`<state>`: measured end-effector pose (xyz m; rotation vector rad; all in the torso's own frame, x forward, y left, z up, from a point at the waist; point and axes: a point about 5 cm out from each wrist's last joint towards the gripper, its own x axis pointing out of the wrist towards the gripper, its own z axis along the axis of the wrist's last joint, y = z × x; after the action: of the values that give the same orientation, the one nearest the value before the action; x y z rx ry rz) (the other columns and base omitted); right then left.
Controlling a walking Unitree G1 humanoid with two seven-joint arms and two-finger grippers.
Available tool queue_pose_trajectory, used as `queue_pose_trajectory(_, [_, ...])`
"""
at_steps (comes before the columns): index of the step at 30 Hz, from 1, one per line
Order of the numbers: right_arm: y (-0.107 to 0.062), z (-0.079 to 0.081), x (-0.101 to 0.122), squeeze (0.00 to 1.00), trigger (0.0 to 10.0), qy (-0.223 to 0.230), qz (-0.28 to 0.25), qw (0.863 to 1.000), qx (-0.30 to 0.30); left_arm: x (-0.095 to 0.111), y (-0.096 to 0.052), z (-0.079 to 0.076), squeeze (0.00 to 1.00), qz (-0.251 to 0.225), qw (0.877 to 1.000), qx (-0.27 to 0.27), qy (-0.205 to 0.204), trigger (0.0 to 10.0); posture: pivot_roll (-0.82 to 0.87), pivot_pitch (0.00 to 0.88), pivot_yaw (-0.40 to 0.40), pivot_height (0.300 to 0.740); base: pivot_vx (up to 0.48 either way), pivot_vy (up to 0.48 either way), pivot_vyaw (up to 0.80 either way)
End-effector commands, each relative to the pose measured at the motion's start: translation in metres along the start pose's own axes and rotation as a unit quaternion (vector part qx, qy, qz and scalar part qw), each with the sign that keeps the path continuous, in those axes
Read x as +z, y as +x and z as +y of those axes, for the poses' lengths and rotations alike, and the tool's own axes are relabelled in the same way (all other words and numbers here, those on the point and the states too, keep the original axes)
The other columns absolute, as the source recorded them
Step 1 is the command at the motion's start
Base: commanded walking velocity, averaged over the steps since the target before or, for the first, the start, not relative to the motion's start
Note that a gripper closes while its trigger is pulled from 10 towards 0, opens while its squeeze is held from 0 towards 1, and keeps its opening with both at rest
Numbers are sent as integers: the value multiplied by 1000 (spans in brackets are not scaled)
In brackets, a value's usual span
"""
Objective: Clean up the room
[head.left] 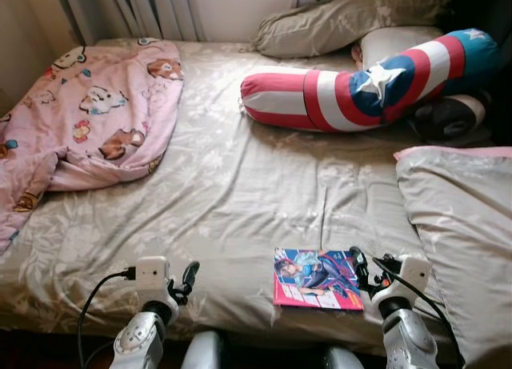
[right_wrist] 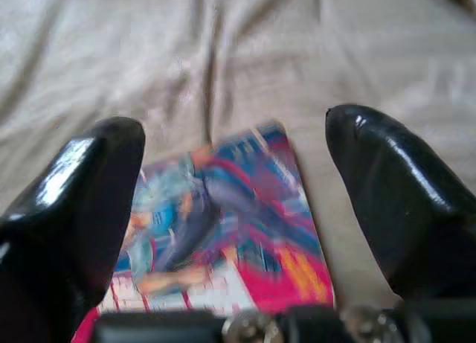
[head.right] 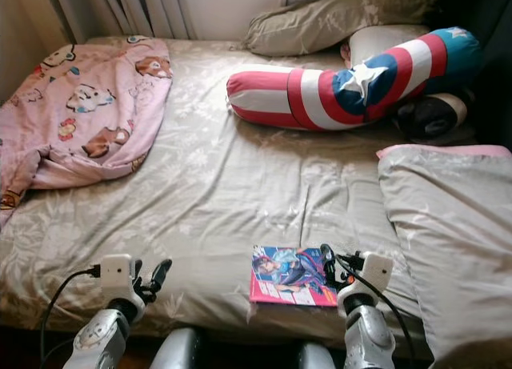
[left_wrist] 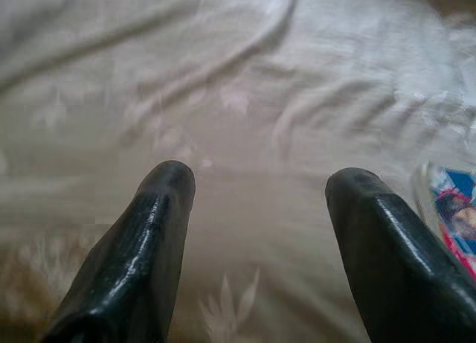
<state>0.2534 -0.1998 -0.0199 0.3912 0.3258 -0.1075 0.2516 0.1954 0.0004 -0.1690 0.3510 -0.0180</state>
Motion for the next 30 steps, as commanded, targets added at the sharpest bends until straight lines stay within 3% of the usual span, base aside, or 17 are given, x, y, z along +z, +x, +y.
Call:
queue_pose_trajectory(1, [-7,-7,-15,0,10000,9,37,999,-25,-9,0,6,0,23,1000,7,-6,10000,137,11,-6,688,0,0,0])
queue_pose_trajectory(5, [-13,-11,-26,0,10000,-5,73,997,-30,-21,-1,8,0,57,998,12,-14,10000,137,0,-4,708,0,0,0])
queue_pose_trajectory(12, [-20,-18,-39,0,10000,-24,128,990,-46,-45,-2,4,0,123,992,1,15,10000,133,0,0,740,0,0,0])
queue_pose_trajectory(16, [-24,-22,-47,0,10000,-1,152,986,-64,-53,-5,11,0,162,986,17,25,10000,115,0,5,740,0,0,0])
queue_pose_trajectory(21, [-32,-29,-55,0,10000,-4,179,980,-88,-65,-14,21,0,203,978,41,38,10000,113,0,11,740,0,0,0])
queue_pose_trajectory(30, [-46,-30,-74,0,10000,0,214,970,-111,-78,-21,15,0,216,975,47,31,10000,110,0,8,740,0,0,0])
